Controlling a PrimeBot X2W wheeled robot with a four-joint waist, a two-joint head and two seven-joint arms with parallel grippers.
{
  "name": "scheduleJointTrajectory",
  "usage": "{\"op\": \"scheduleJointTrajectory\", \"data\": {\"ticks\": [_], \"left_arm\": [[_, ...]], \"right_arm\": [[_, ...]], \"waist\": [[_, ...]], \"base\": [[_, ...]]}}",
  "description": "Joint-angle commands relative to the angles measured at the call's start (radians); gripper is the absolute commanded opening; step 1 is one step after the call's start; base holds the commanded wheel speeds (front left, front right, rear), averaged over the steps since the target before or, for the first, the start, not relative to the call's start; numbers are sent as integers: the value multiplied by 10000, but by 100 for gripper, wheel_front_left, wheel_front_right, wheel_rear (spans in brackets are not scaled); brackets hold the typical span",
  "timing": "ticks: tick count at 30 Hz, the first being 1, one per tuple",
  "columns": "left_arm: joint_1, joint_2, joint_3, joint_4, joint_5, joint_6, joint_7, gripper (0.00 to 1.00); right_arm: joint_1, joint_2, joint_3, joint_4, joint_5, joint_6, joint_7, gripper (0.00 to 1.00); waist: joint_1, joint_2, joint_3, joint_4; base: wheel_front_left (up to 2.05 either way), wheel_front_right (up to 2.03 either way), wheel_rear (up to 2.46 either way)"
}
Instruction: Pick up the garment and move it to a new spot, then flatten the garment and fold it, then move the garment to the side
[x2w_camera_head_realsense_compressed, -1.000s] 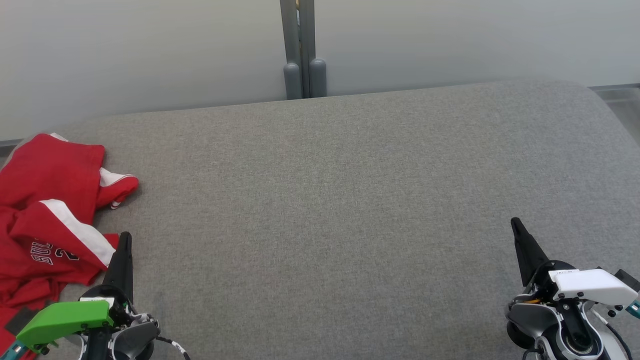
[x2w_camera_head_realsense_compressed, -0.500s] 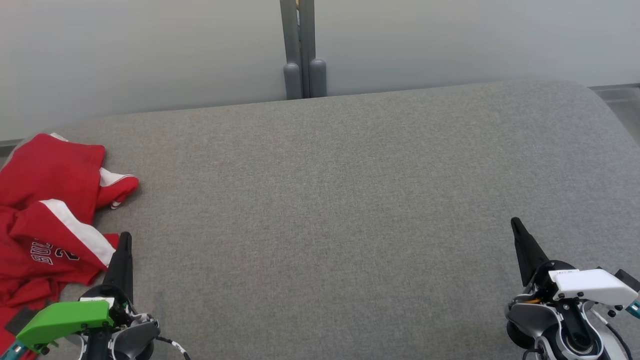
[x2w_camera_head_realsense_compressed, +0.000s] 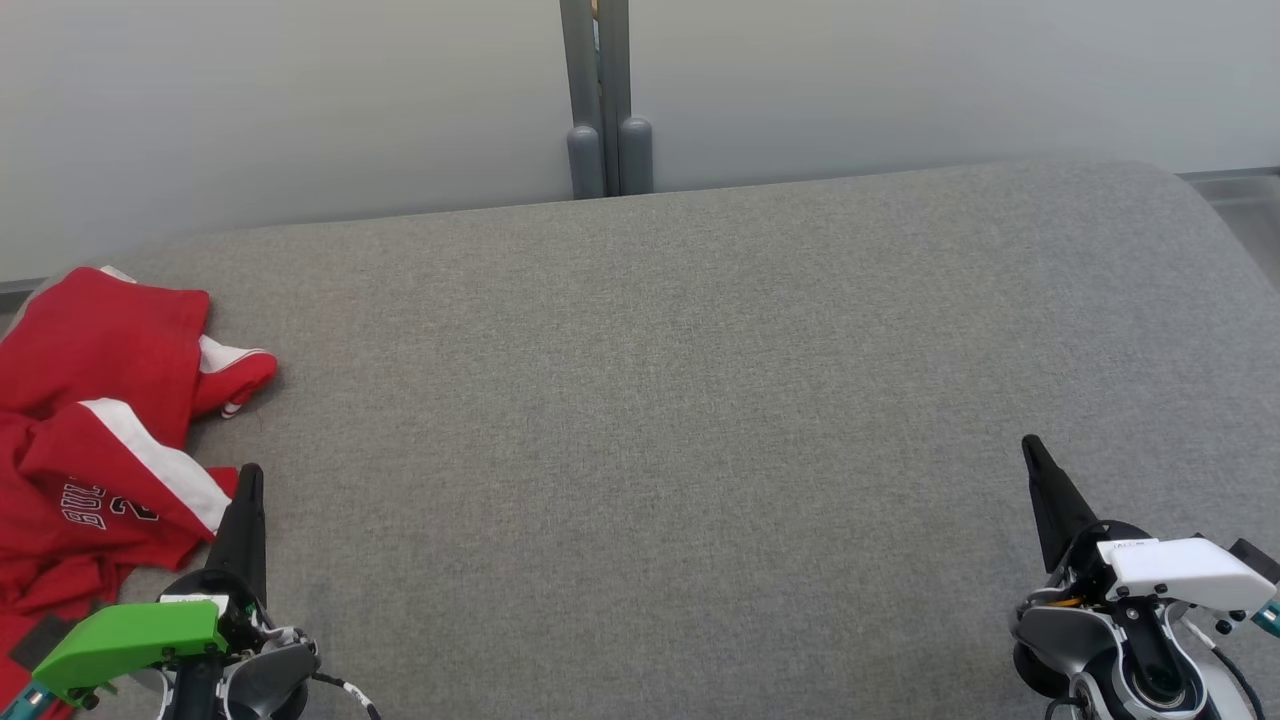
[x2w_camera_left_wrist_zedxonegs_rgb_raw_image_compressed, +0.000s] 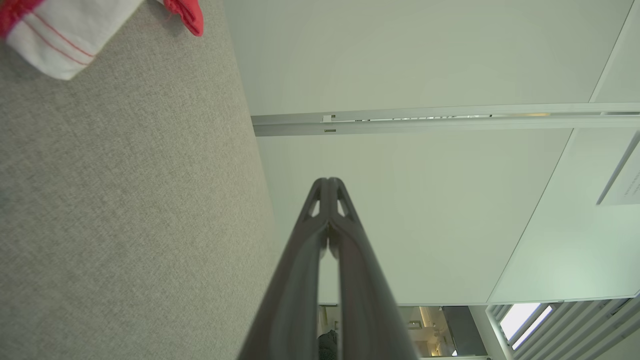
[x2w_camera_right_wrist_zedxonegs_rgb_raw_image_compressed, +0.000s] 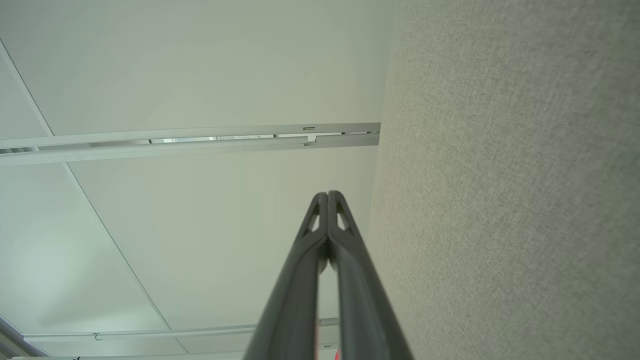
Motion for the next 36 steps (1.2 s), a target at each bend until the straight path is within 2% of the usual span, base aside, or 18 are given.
{"op": "scheduleJointTrajectory", "data": {"ticks": [1,12,13,23,28,36], "left_arm": [[-77,3,15,6,95,-58,29,0],[-77,3,15,6,94,-58,28,0],[0,0,0,0,0,0,0,100],[136,24,-311,399,466,13,-358,100],[70,79,-378,462,1478,10,-619,100],[56,45,-476,421,3456,6,-1002,100]], "right_arm": [[-88,-16,-2,19,-22,8,11,0],[-88,-16,-2,19,-22,8,11,0],[-1,0,0,0,0,0,0,100],[291,-59,137,109,-381,0,-286,100],[284,-219,257,96,-1186,1,-545,100],[329,-241,245,-58,-3090,1,-888,100]], "waist": [[0,0,0,0],[0,0,0,0],[0,0,0,0],[0,0,11,2],[0,0,28,3],[0,0,55,6]], "base": [[0,0,0],[0,0,0],[0,0,0],[0,0,0],[0,0,0],[0,0,0]]}}
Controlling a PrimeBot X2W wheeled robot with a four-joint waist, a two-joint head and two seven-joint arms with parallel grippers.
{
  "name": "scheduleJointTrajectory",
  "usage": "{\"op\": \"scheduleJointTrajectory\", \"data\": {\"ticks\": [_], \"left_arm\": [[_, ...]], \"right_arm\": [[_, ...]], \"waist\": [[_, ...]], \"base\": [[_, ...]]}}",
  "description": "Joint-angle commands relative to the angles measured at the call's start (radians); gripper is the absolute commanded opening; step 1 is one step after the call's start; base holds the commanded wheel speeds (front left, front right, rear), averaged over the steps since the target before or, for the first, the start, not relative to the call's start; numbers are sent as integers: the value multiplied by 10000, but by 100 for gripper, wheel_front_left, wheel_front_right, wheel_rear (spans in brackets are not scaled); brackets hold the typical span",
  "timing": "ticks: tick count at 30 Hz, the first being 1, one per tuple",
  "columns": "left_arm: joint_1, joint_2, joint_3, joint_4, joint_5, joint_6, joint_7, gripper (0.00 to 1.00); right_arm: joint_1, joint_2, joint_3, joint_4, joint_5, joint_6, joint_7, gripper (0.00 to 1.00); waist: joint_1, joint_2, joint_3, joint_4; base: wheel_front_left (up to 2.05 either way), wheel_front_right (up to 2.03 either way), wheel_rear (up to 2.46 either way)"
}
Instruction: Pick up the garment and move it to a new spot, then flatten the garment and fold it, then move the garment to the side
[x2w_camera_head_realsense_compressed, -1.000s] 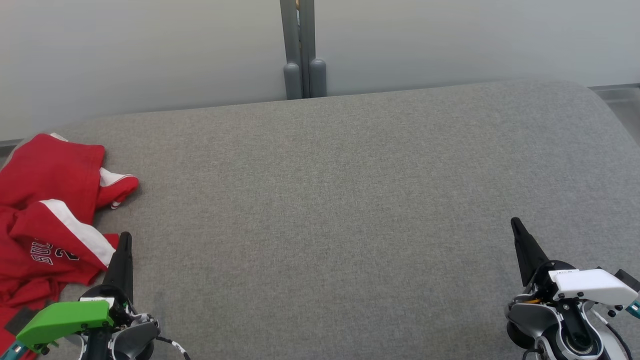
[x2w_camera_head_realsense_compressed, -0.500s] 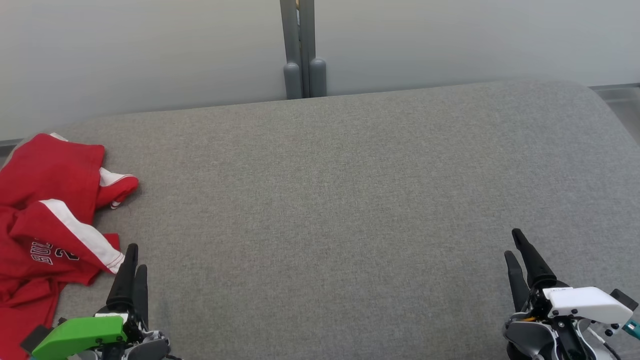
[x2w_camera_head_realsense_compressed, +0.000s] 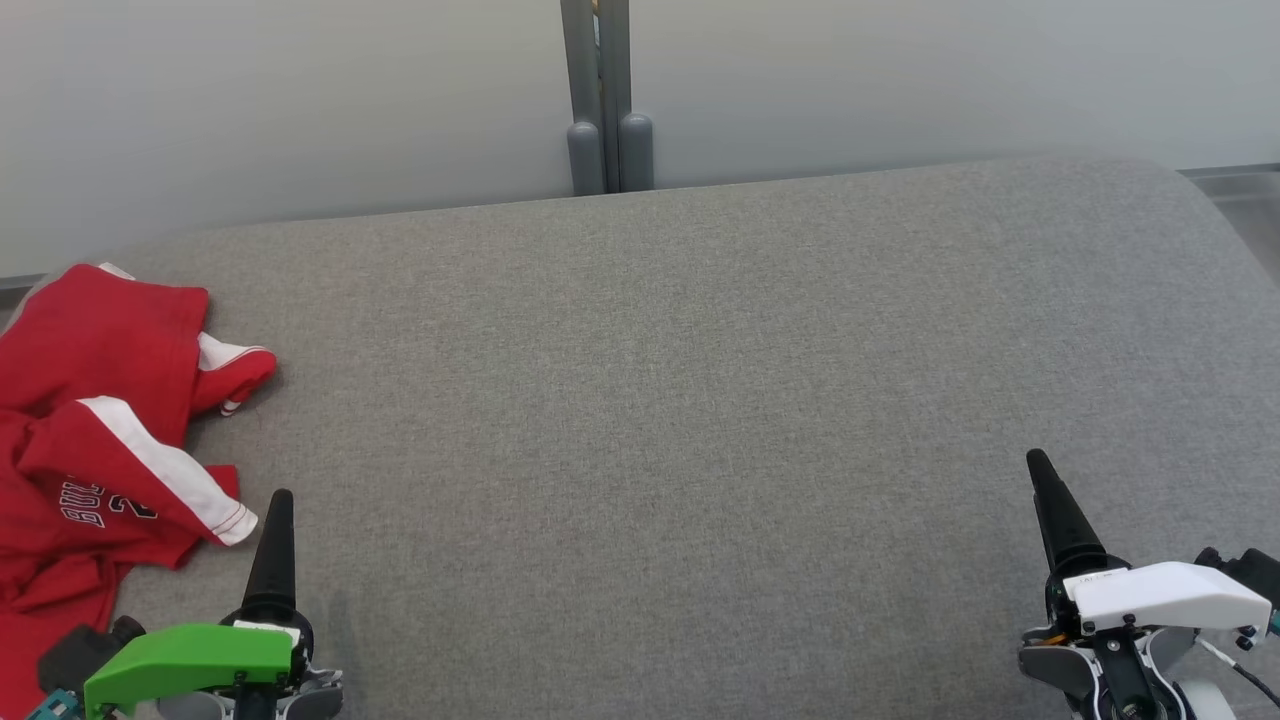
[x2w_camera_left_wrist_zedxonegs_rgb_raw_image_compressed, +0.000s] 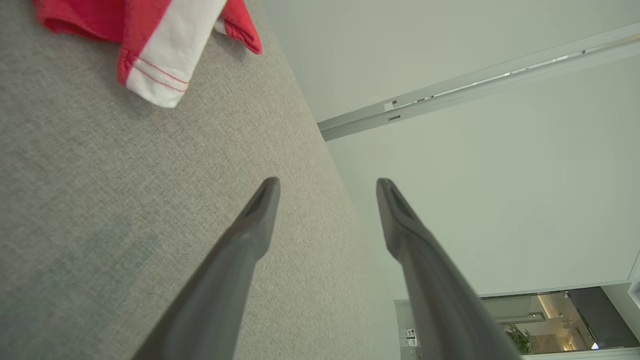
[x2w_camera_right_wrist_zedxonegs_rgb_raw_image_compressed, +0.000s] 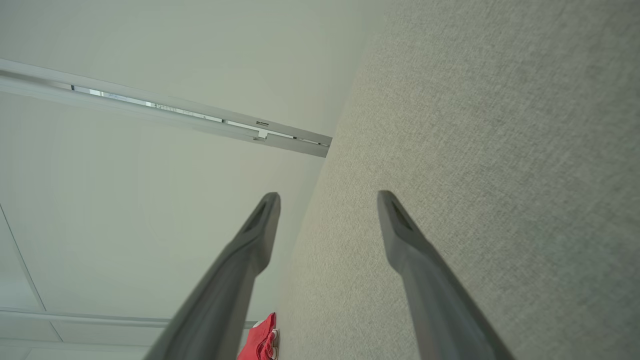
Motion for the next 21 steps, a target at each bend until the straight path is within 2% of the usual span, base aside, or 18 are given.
{"op": "scheduleJointTrajectory", "data": {"ticks": [1,7,21], "left_arm": [[-284,88,-26,-162,527,-6,-106,100],[-297,66,-122,-189,1984,66,-411,100],[-337,107,-384,-87,4334,235,-924,100]], "right_arm": [[-83,-94,-14,-210,-537,1,-124,100],[-18,-55,-47,-301,-2074,2,-398,100],[109,-38,-111,-488,-4395,2,-856,100]], "waist": [[0,0,4,1],[0,0,46,-1],[0,0,118,-25]], "base": [[0,0,0],[0,0,0],[0,0,0]]}}
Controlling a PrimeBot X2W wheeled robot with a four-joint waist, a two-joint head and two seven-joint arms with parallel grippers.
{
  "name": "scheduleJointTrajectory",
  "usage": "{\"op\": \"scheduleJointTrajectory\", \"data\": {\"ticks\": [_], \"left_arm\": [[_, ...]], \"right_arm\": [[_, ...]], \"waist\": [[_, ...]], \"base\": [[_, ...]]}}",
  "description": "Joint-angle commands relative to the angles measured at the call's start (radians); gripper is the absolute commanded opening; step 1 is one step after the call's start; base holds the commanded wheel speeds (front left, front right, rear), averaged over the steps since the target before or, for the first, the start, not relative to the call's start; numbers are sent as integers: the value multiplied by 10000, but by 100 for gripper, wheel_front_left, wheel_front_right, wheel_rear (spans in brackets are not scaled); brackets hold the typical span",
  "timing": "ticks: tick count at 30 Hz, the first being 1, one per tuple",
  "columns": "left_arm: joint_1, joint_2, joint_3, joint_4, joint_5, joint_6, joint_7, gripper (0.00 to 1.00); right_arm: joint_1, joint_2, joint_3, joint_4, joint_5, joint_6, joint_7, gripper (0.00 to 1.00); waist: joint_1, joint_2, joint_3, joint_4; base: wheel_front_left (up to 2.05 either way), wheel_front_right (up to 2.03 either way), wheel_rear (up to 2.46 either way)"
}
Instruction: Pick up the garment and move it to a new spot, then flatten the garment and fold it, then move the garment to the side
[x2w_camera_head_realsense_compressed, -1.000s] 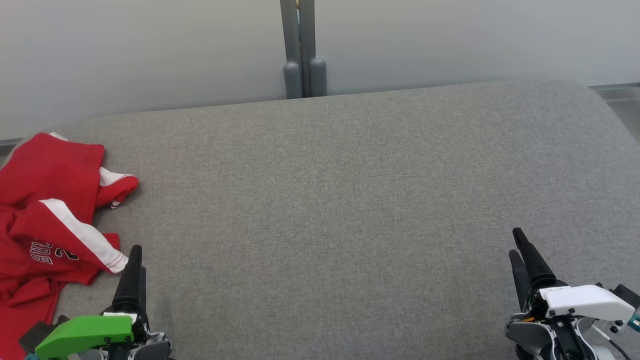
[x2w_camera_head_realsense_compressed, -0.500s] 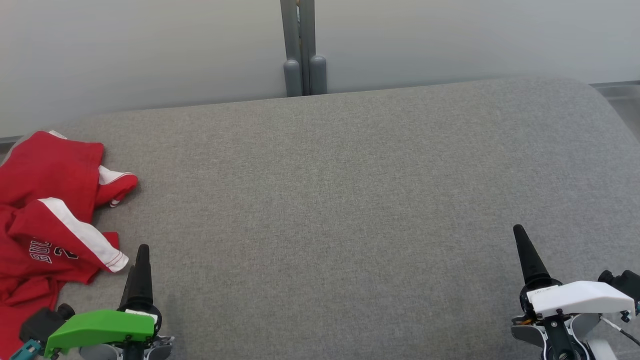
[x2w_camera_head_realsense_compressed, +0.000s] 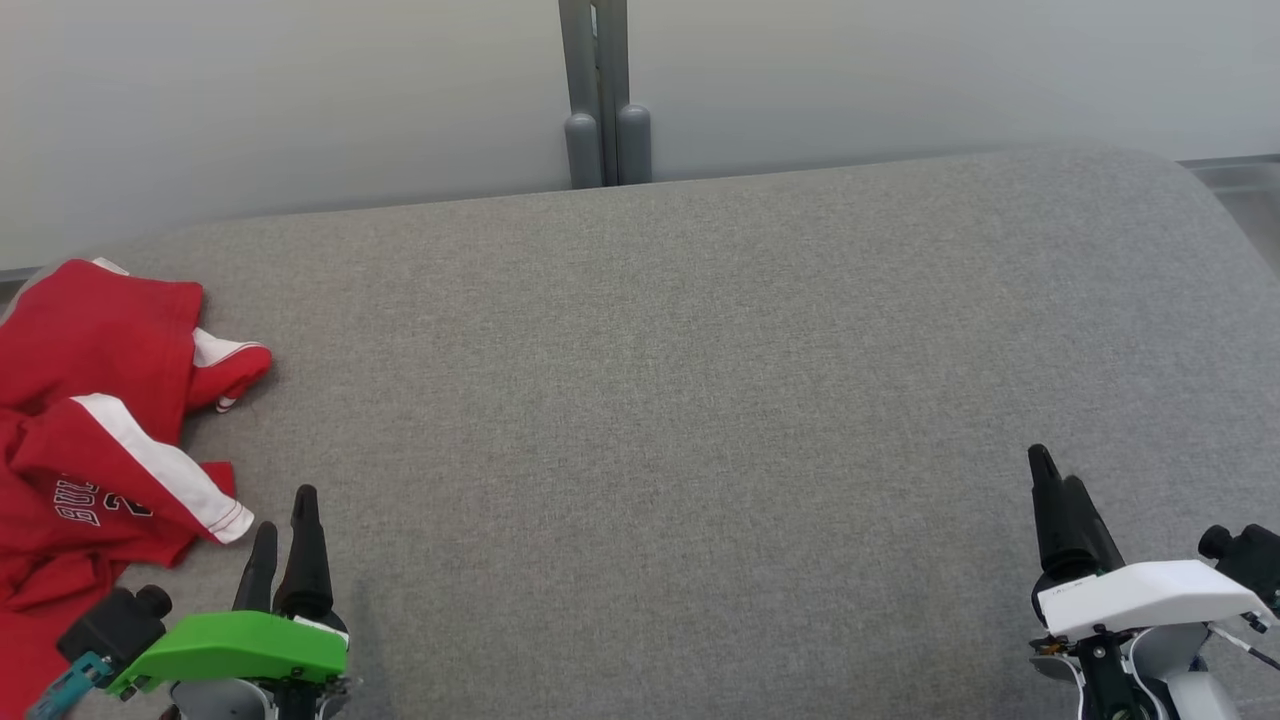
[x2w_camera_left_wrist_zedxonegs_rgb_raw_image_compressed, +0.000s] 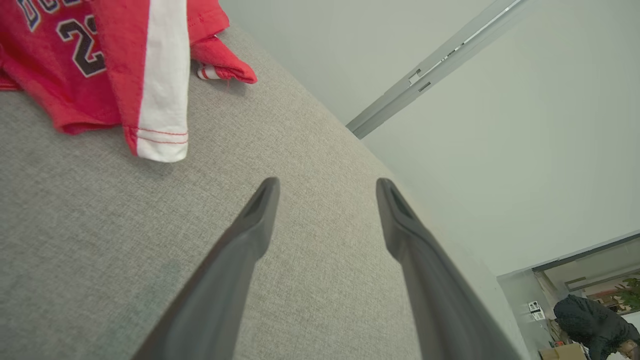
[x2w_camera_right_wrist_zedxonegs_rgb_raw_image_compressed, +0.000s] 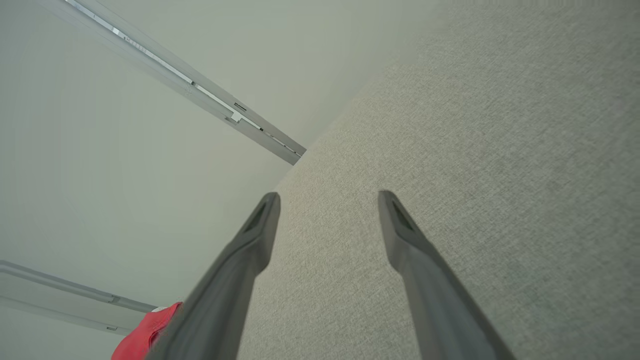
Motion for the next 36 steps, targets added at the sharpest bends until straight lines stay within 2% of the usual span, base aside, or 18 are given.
{"op": "scheduleJointTrajectory", "data": {"ticks": [1,12,36], "left_arm": [[-285,112,-54,-97,451,52,-114,100],[-302,254,-397,-22,2085,298,-496,100],[-343,402,-955,143,4690,659,-1167,100]], "right_arm": [[-14,-49,-18,-166,-416,2,-128,100],[33,-94,66,-158,-1963,3,-465,100],[4,-391,671,-281,-4781,4,-1072,100]], "waist": [[-1,-1,6,-2],[-1,-1,46,-2],[-1,-1,191,9]], "base": [[0,0,0],[0,0,0],[0,0,0]]}}
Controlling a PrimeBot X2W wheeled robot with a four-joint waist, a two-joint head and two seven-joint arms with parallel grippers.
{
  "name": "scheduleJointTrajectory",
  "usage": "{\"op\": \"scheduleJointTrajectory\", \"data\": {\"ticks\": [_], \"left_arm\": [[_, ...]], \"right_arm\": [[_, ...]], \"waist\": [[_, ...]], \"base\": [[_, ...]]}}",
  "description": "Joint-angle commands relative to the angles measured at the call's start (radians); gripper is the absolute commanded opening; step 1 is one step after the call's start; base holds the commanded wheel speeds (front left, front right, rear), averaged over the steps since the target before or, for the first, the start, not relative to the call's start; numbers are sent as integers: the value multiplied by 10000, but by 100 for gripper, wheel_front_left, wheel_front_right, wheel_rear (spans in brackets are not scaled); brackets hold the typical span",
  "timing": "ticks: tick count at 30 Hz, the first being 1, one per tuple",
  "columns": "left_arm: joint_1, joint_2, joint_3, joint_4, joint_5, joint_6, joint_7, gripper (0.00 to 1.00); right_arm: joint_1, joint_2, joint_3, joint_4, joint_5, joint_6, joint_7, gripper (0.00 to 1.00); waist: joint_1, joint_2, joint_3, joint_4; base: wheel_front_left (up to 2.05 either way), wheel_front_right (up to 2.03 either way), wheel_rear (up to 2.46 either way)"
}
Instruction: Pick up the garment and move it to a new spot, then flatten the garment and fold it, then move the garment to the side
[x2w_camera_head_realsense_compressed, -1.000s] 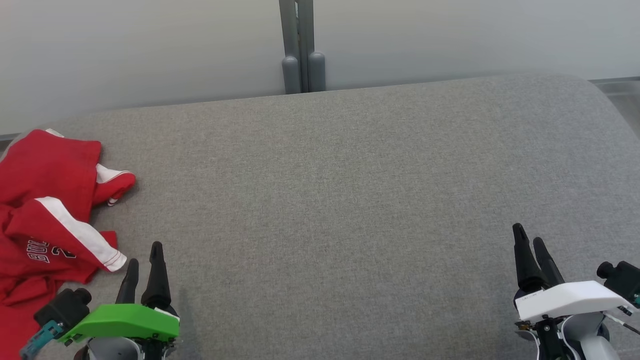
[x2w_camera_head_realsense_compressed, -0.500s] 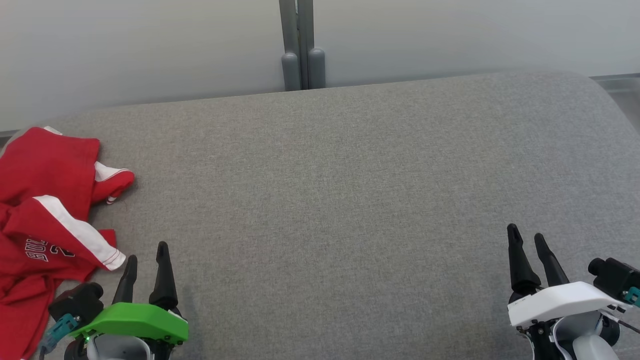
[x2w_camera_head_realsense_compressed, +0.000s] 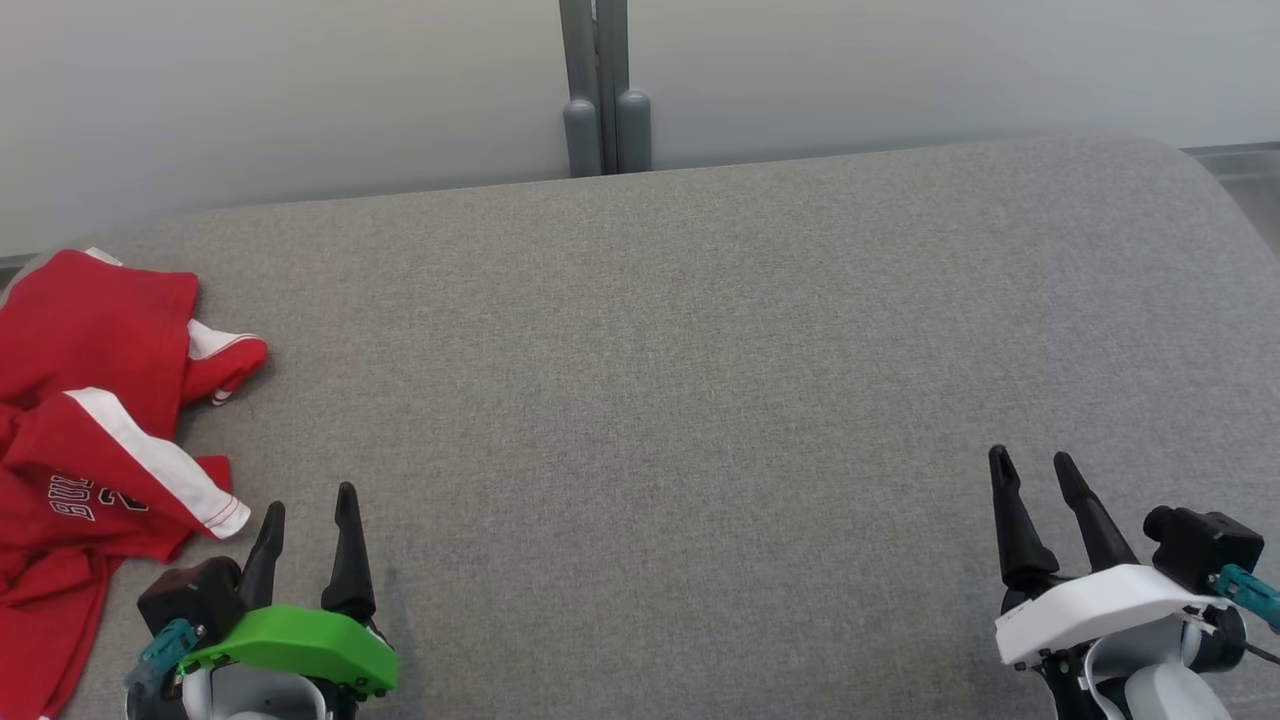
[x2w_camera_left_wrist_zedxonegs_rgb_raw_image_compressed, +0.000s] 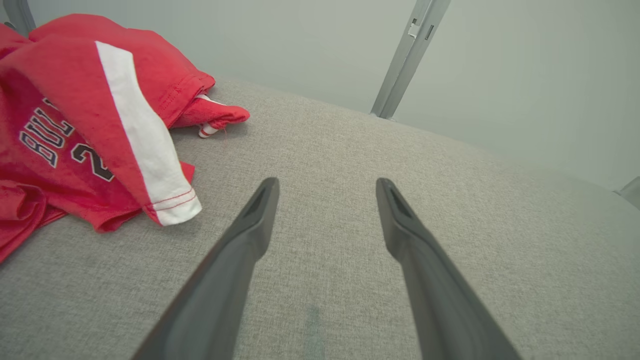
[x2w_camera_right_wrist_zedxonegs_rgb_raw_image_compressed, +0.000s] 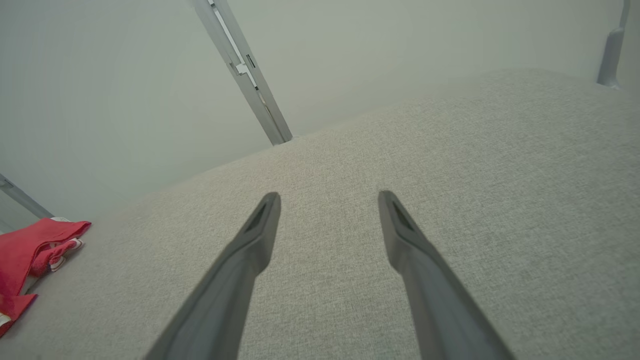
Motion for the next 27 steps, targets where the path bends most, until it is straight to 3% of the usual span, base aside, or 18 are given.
{"op": "scheduleJointTrajectory", "data": {"ticks": [1,27], "left_arm": [[-237,99,-29,-51,231,63,-100,100],[-182,192,-290,-33,2480,366,-708,100]], "right_arm": [[-74,-78,40,-129,-279,2,-102,100],[105,-91,36,-488,-2798,3,-648,100]], "waist": [[-1,-1,-3,-4],[-1,-1,22,7]], "base": [[0,0,0],[0,0,0]]}}
